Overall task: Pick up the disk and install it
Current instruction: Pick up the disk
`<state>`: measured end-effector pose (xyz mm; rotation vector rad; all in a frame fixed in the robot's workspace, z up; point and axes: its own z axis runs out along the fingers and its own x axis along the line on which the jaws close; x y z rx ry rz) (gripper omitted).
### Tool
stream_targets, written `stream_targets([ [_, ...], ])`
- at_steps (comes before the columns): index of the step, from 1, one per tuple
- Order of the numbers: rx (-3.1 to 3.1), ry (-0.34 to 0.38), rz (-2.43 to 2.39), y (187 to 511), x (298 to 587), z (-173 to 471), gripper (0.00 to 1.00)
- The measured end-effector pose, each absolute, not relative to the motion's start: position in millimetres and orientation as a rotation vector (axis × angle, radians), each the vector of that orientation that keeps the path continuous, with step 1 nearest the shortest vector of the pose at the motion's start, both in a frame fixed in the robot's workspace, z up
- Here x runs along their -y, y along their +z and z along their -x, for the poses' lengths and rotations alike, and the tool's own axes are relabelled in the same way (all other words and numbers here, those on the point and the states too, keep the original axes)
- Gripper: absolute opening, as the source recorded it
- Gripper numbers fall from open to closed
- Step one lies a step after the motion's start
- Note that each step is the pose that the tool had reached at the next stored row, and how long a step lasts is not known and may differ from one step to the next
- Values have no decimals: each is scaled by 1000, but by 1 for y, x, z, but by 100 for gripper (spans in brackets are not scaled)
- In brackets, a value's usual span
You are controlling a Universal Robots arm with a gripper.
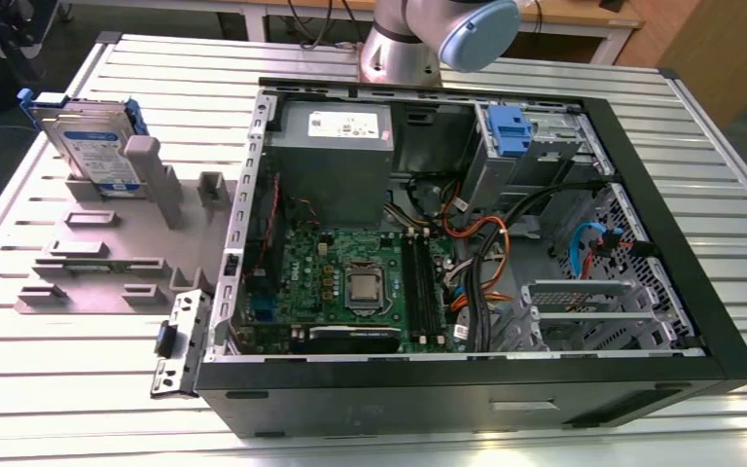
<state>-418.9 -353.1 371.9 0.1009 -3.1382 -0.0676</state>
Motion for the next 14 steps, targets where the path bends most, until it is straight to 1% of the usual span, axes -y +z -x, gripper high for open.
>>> stream_targets([
  [14,3133,-67,-194,372,353,419,11],
])
